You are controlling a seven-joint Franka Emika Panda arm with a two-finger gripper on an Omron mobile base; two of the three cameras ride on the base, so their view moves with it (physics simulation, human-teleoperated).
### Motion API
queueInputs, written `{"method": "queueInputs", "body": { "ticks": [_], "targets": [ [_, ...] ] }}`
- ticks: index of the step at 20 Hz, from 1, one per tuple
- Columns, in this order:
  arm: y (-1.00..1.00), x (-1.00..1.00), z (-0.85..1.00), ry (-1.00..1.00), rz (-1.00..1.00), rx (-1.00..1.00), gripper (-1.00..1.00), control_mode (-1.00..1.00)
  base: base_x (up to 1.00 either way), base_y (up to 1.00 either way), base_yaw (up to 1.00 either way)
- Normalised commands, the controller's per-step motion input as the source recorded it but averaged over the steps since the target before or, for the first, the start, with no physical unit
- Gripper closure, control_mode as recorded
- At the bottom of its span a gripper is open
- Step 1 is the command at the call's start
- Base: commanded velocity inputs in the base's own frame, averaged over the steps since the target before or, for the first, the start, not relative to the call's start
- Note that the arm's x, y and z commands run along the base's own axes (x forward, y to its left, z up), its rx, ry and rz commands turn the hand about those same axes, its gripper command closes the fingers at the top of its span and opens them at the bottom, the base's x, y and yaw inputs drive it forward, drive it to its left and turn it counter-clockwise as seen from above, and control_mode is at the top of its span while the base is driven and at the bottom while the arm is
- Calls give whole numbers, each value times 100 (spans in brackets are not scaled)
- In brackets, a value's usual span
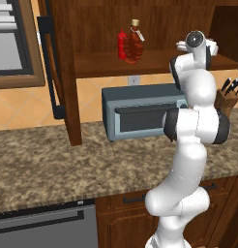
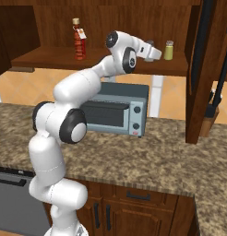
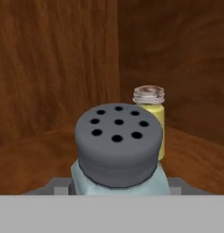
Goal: Put the shaker and condiment bottle from the counter next to their counterparts in the cabinet.
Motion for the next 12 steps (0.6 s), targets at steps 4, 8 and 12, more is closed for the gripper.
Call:
{"method": "queueInputs", "body": {
  "ticks": [4,8,12],
  "targets": [
    [-39,69,-18,0,0,0,100,-100,0,0,0],
    [-40,38,-27,0,-1,0,100,-100,0,0,0],
    [-38,14,-27,0,-1,0,100,-100,0,0,0]
  ]
}}
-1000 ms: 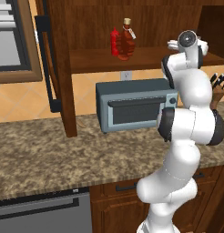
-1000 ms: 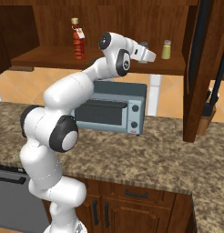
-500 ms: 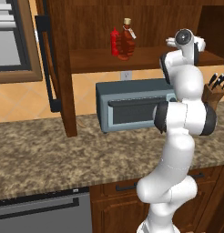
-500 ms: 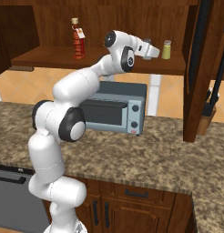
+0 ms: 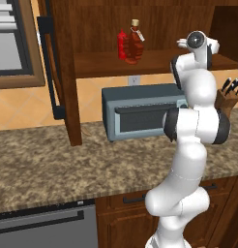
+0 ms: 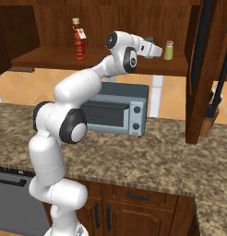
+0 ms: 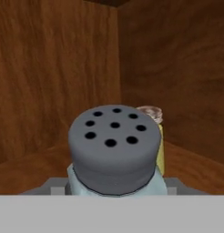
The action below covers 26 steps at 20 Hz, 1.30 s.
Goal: Put the shaker and condiment bottle from the counter next to their counterparts in the cabinet.
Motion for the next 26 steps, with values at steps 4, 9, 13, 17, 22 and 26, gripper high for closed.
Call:
{"method": "queueInputs", "body": {
  "ticks": [4,9,13,17,22,26],
  "targets": [
    [-11,2,-13,0,-2,0,-100,-100,0,0,0],
    [-1,-47,2,0,-1,0,-100,-100,0,0,0],
    [5,-79,0,0,0,0,-100,-100,0,0,0],
    [24,-95,0,-2,0,-1,-100,-100,0,0,0],
    [46,-98,1,-1,0,-3,-100,-100,0,0,0],
    [55,-100,8,-1,0,-2,-100,-100,0,0,0]
  ]
}}
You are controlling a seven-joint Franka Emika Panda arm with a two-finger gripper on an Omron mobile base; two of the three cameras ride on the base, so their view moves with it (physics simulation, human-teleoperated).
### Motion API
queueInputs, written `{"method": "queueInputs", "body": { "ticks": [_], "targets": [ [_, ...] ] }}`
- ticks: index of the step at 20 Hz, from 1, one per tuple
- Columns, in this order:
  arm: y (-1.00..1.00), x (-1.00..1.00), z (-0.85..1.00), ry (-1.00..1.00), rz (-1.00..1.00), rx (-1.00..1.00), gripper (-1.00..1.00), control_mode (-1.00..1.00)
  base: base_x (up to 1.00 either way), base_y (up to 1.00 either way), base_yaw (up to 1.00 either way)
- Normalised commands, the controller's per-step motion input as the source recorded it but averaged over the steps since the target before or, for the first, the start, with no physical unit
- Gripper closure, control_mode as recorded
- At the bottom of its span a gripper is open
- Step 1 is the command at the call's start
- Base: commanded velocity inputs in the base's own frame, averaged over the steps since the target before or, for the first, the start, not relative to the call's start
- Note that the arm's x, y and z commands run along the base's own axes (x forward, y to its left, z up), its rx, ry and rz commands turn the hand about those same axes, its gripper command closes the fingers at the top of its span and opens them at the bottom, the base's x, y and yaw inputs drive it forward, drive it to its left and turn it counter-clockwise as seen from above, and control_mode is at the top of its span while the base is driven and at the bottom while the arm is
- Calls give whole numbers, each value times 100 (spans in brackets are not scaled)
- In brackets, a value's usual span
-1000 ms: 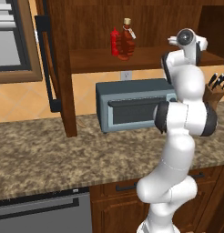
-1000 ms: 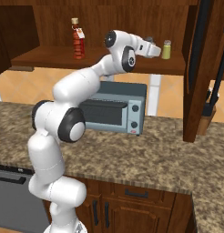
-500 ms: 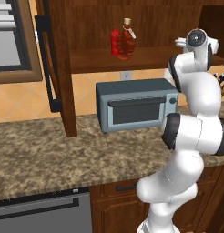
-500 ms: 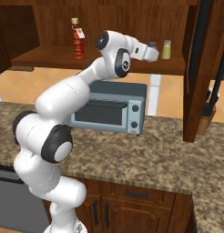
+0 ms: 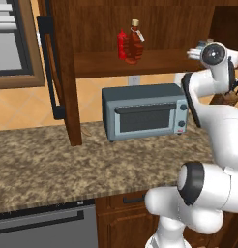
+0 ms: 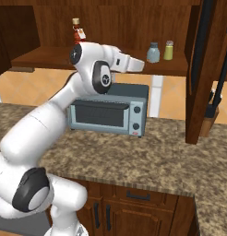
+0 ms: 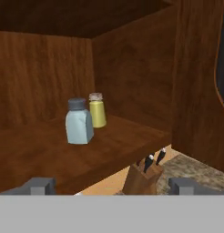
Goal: Put the shaker and condiment bottle from the counter next to their counterparts in the cabinet.
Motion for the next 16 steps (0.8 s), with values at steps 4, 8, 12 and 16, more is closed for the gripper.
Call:
{"method": "queueInputs", "body": {
  "ticks": [4,8,12,16],
  "targets": [
    [46,-100,15,-2,0,0,-100,-100,0,0,0],
    [41,-100,18,-4,0,0,-100,-100,0,0,0],
    [37,-100,17,-3,0,0,-100,-100,0,0,0],
    [40,-100,5,0,0,0,-100,-100,0,0,0]
  ]
}}
